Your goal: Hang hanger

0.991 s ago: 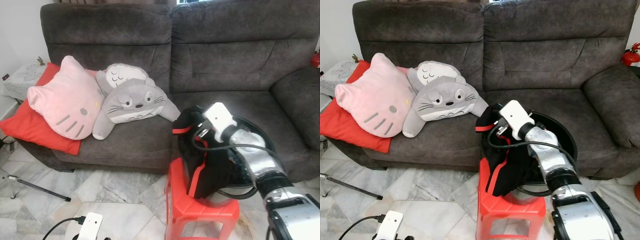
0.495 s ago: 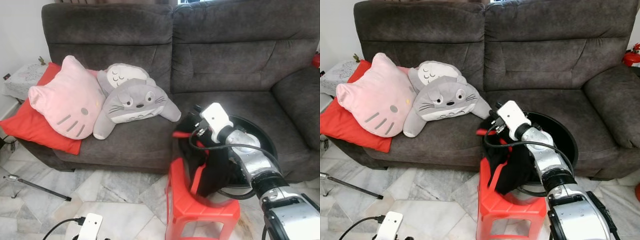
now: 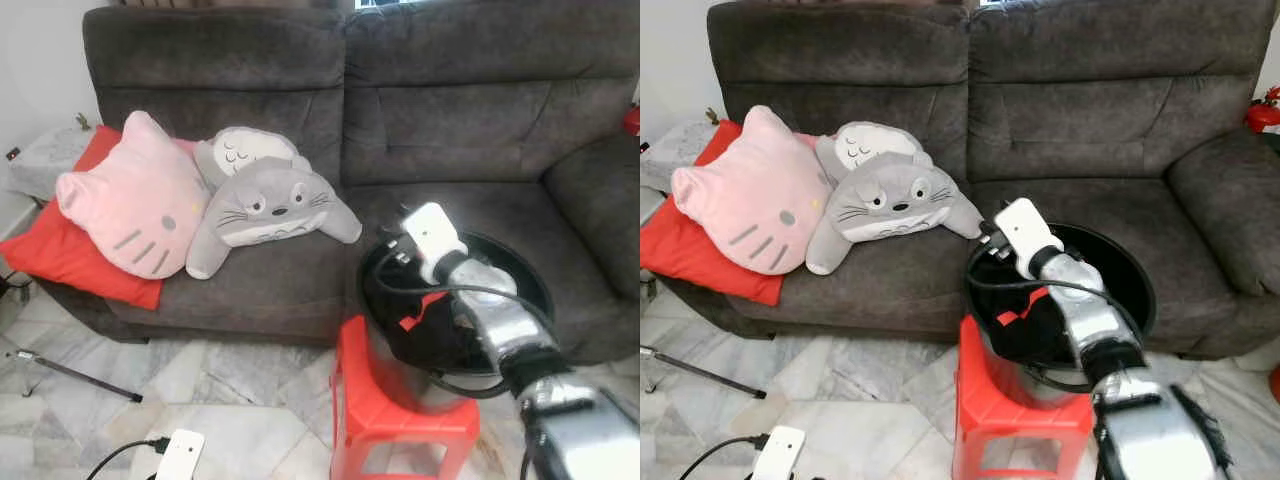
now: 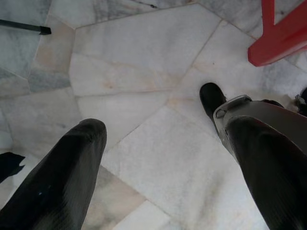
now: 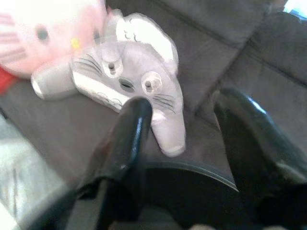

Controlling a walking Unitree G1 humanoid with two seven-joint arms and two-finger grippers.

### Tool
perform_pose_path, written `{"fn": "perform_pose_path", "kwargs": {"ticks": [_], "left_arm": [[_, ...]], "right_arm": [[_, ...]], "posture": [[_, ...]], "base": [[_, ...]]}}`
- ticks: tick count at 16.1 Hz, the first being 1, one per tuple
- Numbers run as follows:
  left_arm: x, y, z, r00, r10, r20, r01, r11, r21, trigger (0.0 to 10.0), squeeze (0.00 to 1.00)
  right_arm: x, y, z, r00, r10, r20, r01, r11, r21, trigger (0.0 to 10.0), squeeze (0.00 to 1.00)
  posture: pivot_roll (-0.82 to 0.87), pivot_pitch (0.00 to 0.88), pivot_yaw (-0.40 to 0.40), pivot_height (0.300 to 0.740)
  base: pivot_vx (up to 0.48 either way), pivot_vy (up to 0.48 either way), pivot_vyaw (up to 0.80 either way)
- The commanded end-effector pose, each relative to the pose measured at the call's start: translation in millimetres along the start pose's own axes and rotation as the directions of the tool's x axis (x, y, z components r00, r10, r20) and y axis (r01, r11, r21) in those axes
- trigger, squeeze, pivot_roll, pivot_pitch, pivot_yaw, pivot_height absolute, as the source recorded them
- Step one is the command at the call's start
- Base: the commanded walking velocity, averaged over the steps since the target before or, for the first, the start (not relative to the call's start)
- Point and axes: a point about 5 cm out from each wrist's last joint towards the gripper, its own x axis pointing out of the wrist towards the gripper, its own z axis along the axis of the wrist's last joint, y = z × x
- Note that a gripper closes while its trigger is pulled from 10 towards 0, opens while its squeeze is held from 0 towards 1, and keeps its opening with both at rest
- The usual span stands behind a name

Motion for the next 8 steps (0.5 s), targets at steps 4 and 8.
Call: {"fn": "perform_pose_path", "kwargs": {"ticks": [4,8], "left_arm": [[-1.1,2.9,-4,1.000,0.005,-0.016,-0.005,1.000,0.018,10.0,0.00],[-0.5,2.0,-2,1.000,0.002,-0.014,-0.002,1.000,0.020,10.0,0.00]], "right_arm": [[-23.9,25.2,41,0.993,0.022,0.115,-0.037,0.991,0.127,10.0,0.00],[-56.7,59.3,70,0.994,0.007,0.109,-0.021,0.992,0.128,10.0,0.00]], "posture": [[-0.16,0.000,0.083,0.740],[-0.19,0.000,0.082,0.740]], "base": [[0.000,0.000,0.00],[0.000,0.000,0.00]]}}
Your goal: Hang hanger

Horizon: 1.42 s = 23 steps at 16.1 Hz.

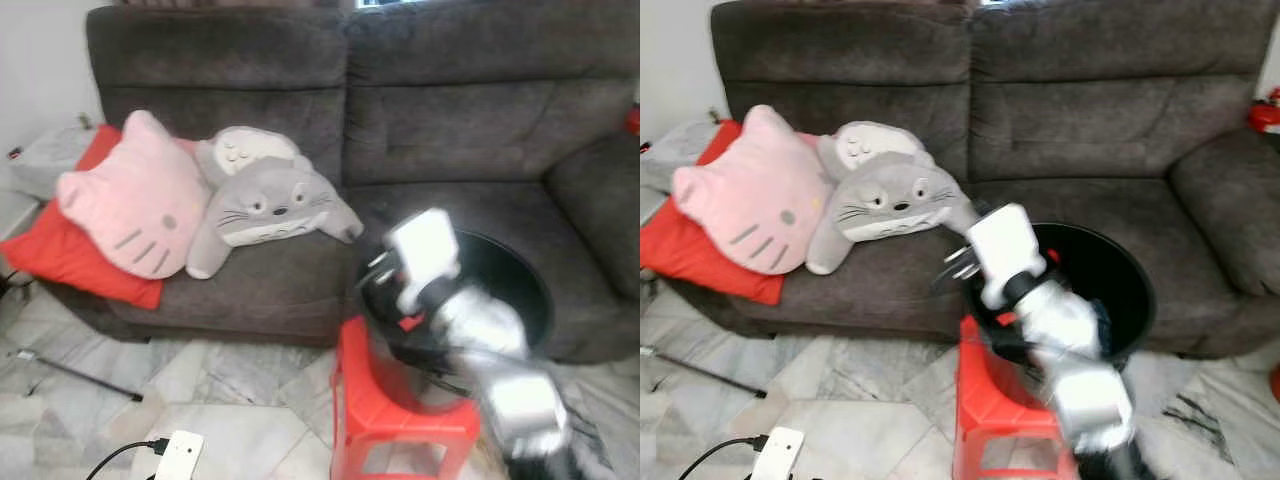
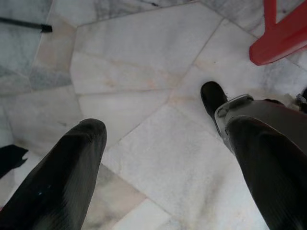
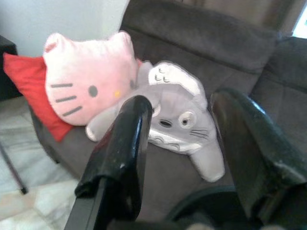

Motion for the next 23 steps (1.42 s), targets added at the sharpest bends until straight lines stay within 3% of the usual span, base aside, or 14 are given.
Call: {"fn": "perform_pose_path", "kwargs": {"ticks": [1,2,3,5,7,11,13,15,18,21,23], "left_arm": [[-0.5,1.0,-3,1.000,-0.001,-0.016,0.002,1.000,0.020,10.0,0.00],[-0.3,0.5,-2,1.000,-0.004,-0.015,0.005,1.000,0.021,10.0,0.00],[-0.2,0.3,-2,1.000,-0.005,-0.014,0.005,1.000,0.021,10.0,0.00],[0.3,-0.5,0,1.000,-0.008,-0.011,0.008,1.000,0.022,10.0,0.00],[0.5,-0.7,0,1.000,-0.009,-0.012,0.009,1.000,0.023,10.0,0.00],[0.5,-1.5,0,1.000,-0.011,-0.018,0.012,1.000,0.026,10.0,0.00],[0.4,-2.2,-1,1.000,-0.009,-0.020,0.010,1.000,0.028,10.0,0.00],[0.4,-3.4,-2,1.000,-0.010,-0.020,0.011,1.000,0.025,10.0,0.00],[0.2,-3.1,-3,1.000,-0.009,-0.024,0.010,1.000,0.027,10.0,0.00],[0.3,-3.7,-3,1.000,-0.010,-0.023,0.011,1.000,0.025,10.0,0.00],[0.1,-3.5,-3,1.000,-0.008,-0.023,0.009,1.000,0.023,10.0,0.00]], "right_arm": [[-6.6,4.0,9,0.996,-0.085,-0.035,0.085,0.996,0.009,10.0,0.00],[-15.6,9.6,9,0.980,-0.167,-0.105,0.169,0.986,0.007,10.0,0.00],[-17.9,11.1,9,0.975,-0.182,-0.127,0.184,0.983,0.005,10.0,0.00],[-38.6,16.8,4,0.937,-0.198,-0.288,0.152,0.973,-0.176,10.0,0.00],[-51.0,7.4,-5,0.897,-0.253,-0.362,0.160,0.950,-0.268,10.0,0.00],[-67.5,28.4,-8,0.862,-0.151,-0.485,0.032,0.969,-0.245,10.0,0.00],[-65.1,35.9,-2,0.885,-0.079,-0.458,-0.050,0.964,-0.262,10.0,0.00],[-66.4,40.8,-4,0.872,-0.058,-0.487,-0.065,0.971,-0.231,10.0,0.00],[-78.1,19.4,-18,0.806,-0.199,-0.558,0.043,0.959,-0.279,10.0,0.00],[-75.4,12.2,-19,0.807,-0.221,-0.547,0.062,0.954,-0.294,10.0,0.00],[-71.4,18.4,-19,0.820,-0.186,-0.541,0.034,0.960,-0.278,10.0,0.00]], "posture": [[-0.19,0.000,0.081,0.740],[-0.20,0.000,0.082,0.740],[-0.20,0.000,0.082,0.740],[-0.21,0.000,0.080,0.740],[-0.21,0.000,0.080,0.740],[-0.22,0.000,0.079,0.740],[-0.22,0.000,0.079,0.740],[-0.22,0.000,0.077,0.740],[-0.22,0.000,0.076,0.740],[-0.21,0.000,0.073,0.740],[-0.21,0.000,0.073,0.740]], "base": [[0.000,0.000,0.00],[0.000,0.000,0.00],[0.000,0.000,0.00],[0.000,0.000,0.00],[0.000,0.000,0.00],[0.000,0.000,0.00],[0.000,0.000,0.00],[0.000,0.000,0.00],[0.000,0.000,0.00],[0.000,0.000,0.00],[0.000,0.000,0.00]]}}
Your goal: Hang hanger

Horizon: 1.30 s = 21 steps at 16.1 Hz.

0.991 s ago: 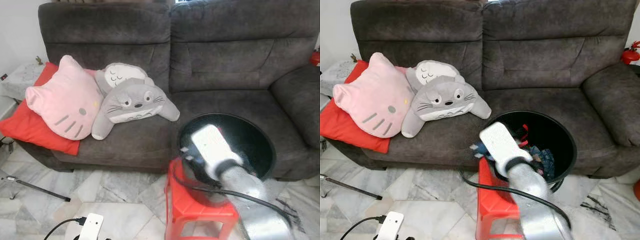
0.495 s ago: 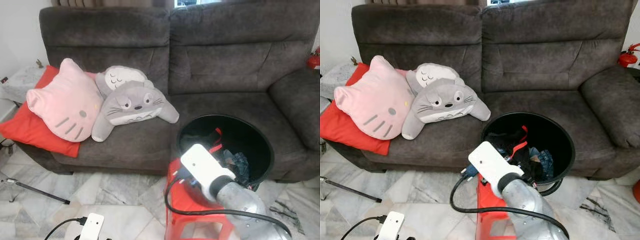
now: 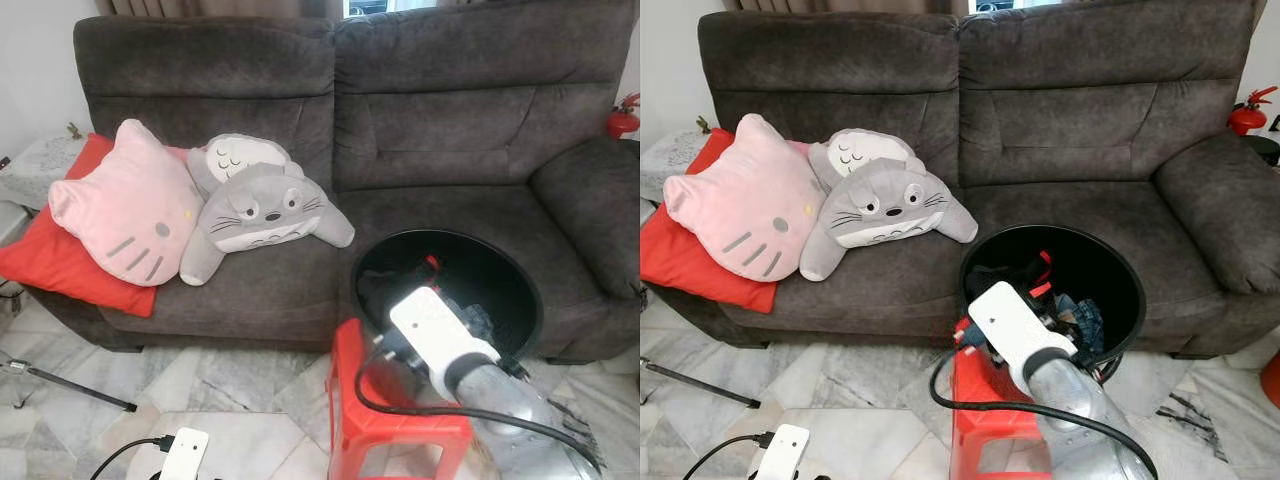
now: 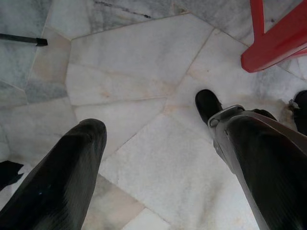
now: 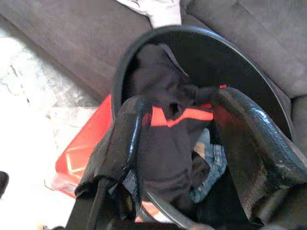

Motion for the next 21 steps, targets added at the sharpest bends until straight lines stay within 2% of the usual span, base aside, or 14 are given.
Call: {"fn": "perform_pose_path", "kwargs": {"ticks": [1,4,5,6,7,10,15,17,21], "left_arm": [[-1.0,1.3,-6,1.000,0.004,-0.025,-0.004,1.000,0.020,10.0,0.00],[-1.4,2.0,-7,1.000,0.005,-0.030,-0.004,1.000,0.024,10.0,0.00],[-1.4,2.1,-7,1.000,0.005,-0.031,-0.004,1.000,0.024,10.0,0.00],[-1.5,1.9,-8,1.000,0.004,-0.030,-0.004,1.000,0.022,10.0,0.00],[-1.5,1.8,-8,1.000,0.004,-0.030,-0.004,1.000,0.021,10.0,0.00],[-1.8,1.5,-9,0.999,0.003,-0.032,-0.002,1.000,0.025,10.0,0.00],[-1.9,1.6,-9,1.000,0.004,-0.029,-0.003,1.000,0.026,10.0,0.00],[-2.1,2.3,-10,1.000,0.008,-0.027,-0.008,1.000,0.023,10.0,0.00],[-2.0,2.5,-10,0.999,0.007,-0.031,-0.007,1.000,0.021,10.0,0.00]], "right_arm": [[1.3,3.1,0,1.000,0.012,0.000,-0.012,1.000,0.001,10.0,0.00],[3.4,9.4,-9,0.999,0.036,-0.033,-0.036,0.999,-0.005,10.0,0.00],[4.3,9.7,-11,0.999,0.036,-0.035,-0.036,0.999,0.016,10.0,0.00],[4.4,7.8,-8,0.999,0.045,-0.011,-0.044,0.996,0.075,10.0,0.00],[4.5,3.8,-8,0.999,0.034,-0.004,-0.033,0.995,0.090,10.0,0.00],[6.6,-9.0,-15,0.999,-0.030,-0.031,0.033,0.995,0.096,10.0,0.00],[16.4,-16.5,-23,0.997,-0.064,-0.042,0.067,0.994,0.086,10.0,0.00],[15.9,-24.4,-8,0.995,-0.081,0.059,0.076,0.993,0.090,10.0,0.00],[14.5,-11.5,-5,0.992,-0.007,0.125,-0.002,0.997,0.073,10.0,0.00]], "posture": [[-0.21,0.000,0.073,0.740],[-0.21,0.000,0.073,0.740],[-0.21,0.000,0.073,0.740],[-0.21,0.000,0.070,0.740],[-0.21,0.000,0.070,0.740],[-0.21,0.000,0.071,0.740],[-0.21,0.000,0.071,0.740],[-0.20,0.000,0.069,0.740],[-0.21,0.000,0.071,0.740]], "base": [[0.000,0.000,0.00],[0.000,0.000,0.00],[0.000,0.000,0.00],[0.000,0.000,0.00],[0.000,0.000,0.00],[0.000,0.000,0.00],[0.000,0.000,0.00],[0.000,0.000,0.00],[0.000,0.000,0.00]]}}
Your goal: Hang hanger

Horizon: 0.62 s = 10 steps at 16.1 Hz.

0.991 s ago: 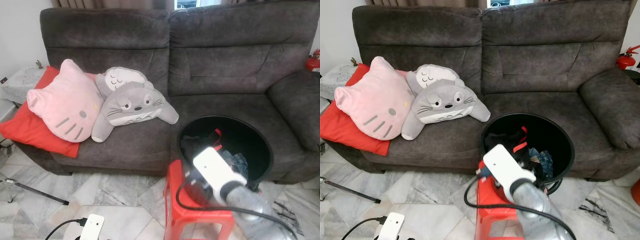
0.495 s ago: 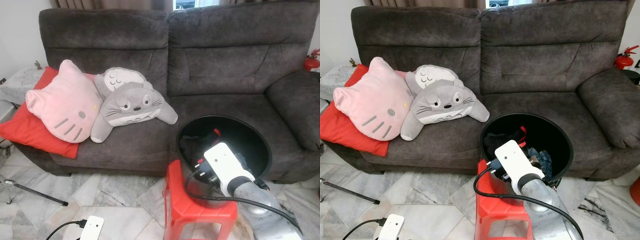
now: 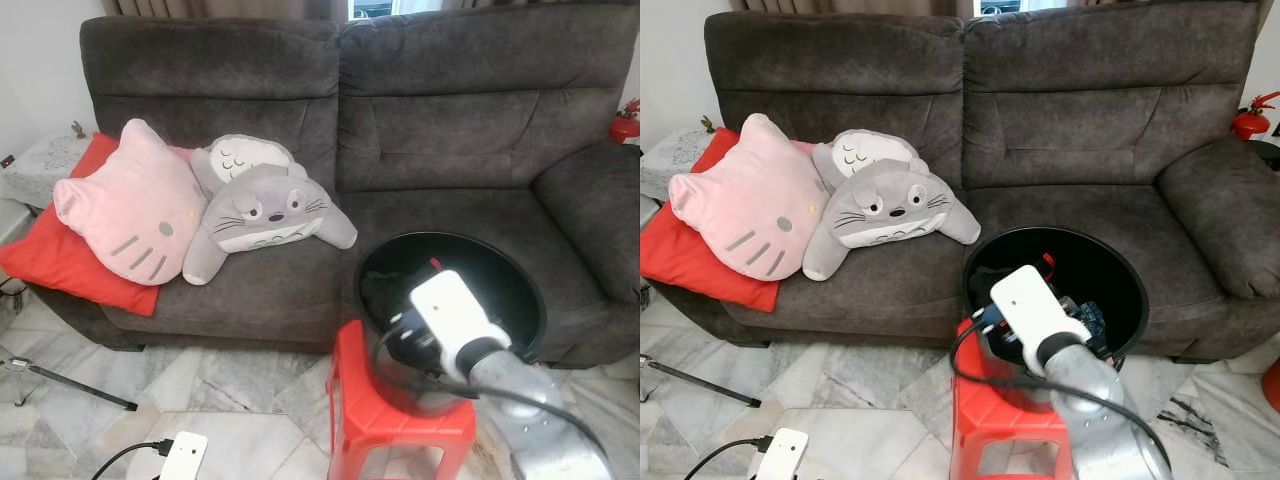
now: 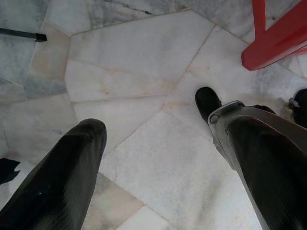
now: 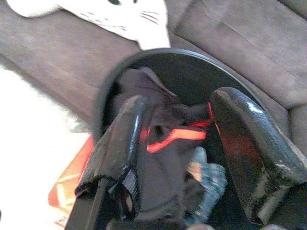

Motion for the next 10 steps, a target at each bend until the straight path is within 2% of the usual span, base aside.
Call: {"fn": "perform_pose_path", "kwargs": {"ticks": [1,5,10], "left_arm": [[-0.9,2.4,-5,1.000,0.006,-0.020,-0.006,1.000,0.022,10.0,0.00],[-0.7,2.3,-4,1.000,0.012,-0.017,-0.012,1.000,0.013,10.0,0.00],[-2.2,3.2,-10,0.999,0.022,-0.029,-0.023,1.000,-0.009,10.0,0.00]], "right_arm": [[-0.2,5.2,2,0.998,0.046,0.030,-0.046,0.999,-0.008,10.0,0.00],[2.9,11.2,1,0.989,0.129,0.073,-0.125,0.991,-0.054,10.0,0.00],[15.5,20.7,-13,0.983,0.171,0.060,-0.168,0.984,-0.054,10.0,0.00]], "posture": [[-0.21,0.000,0.070,0.740],[-0.19,0.000,0.053,0.740],[-0.17,0.000,0.035,0.740]], "base": [[0.000,0.000,0.00],[0.000,0.000,0.00],[0.000,0.000,0.00]]}}
